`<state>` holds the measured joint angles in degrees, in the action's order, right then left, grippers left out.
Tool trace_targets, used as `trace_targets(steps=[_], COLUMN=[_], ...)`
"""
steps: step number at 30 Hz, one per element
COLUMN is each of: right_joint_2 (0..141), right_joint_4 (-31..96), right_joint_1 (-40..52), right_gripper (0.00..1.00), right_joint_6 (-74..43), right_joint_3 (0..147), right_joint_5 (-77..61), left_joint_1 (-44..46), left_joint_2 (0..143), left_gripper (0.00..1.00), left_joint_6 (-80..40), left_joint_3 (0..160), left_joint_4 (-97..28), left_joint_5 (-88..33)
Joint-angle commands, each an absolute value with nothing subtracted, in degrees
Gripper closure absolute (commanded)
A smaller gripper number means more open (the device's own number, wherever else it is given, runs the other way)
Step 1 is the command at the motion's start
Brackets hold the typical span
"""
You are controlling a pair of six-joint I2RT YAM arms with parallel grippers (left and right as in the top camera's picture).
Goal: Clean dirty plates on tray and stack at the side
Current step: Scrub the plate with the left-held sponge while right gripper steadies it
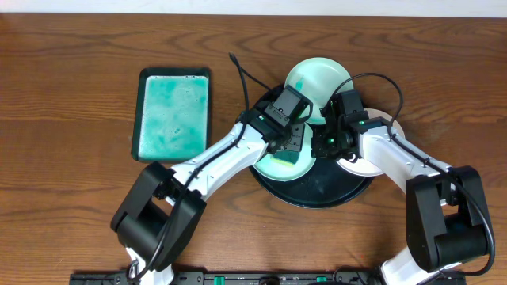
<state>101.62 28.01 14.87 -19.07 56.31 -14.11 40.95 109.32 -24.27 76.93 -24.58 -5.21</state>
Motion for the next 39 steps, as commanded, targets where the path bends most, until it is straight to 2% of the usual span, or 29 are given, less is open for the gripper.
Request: trace_targets(steps=[1, 4, 15, 18, 20, 21, 27, 33, 39], right_joint_2=[102.3, 102.3, 102.3, 102.3, 102.3, 102.3, 102.3, 102.3, 102.3], right_joint_4=[28.1, 28.1, 28.1, 28.1, 28.1, 28.1, 28.6, 30.0, 30.0], right_joint_1=[15.3, 15.2, 15.2, 15.2, 15.1, 15.0, 15.0, 15.0, 15.0], right_gripper=[0.99, 0.99, 0.99, 0.99, 0.99, 0.99, 0.99, 0.99, 0.99], right_joint_6=[-17.5, -17.5, -17.5, -17.5, -17.5, -17.5, -17.5, -17.5, -17.5], right_joint_3=[57.3, 57.3, 57.3, 57.3, 57.3, 57.3, 57.3, 57.3, 57.3], right_joint_5=[-14.6, -14.5, -14.6, -14.6, -14.5, -14.5, -14.1, -12.9, -12.9], left_joint_1=[40.9, 41.0, 40.9, 40.9, 40.9, 40.9, 40.2, 36.3, 28.7], left_joint_2=[112.3, 113.2, 116.7, 116.8, 116.8, 116.8, 116.8, 116.2, 116.2], left_gripper=[0.46, 0.51, 0.53, 0.66, 0.89, 0.93, 0.93, 0.93, 0.93], left_joint_6=[-21.0, -21.1, -23.9, -23.8, -23.8, -23.8, -27.0, -35.0, -40.9], left_joint_3=[76.8, 76.8, 76.8, 76.8, 76.8, 76.8, 76.8, 77.2, 77.4], left_joint_4=[-24.3, -24.3, -23.4, -23.4, -23.7, -24.2, -28.2, -31.5, -33.4], left_joint_5=[-5.8, -7.2, -7.2, -7.1, -5.6, -3.9, 7.8, 8.6, 8.6])
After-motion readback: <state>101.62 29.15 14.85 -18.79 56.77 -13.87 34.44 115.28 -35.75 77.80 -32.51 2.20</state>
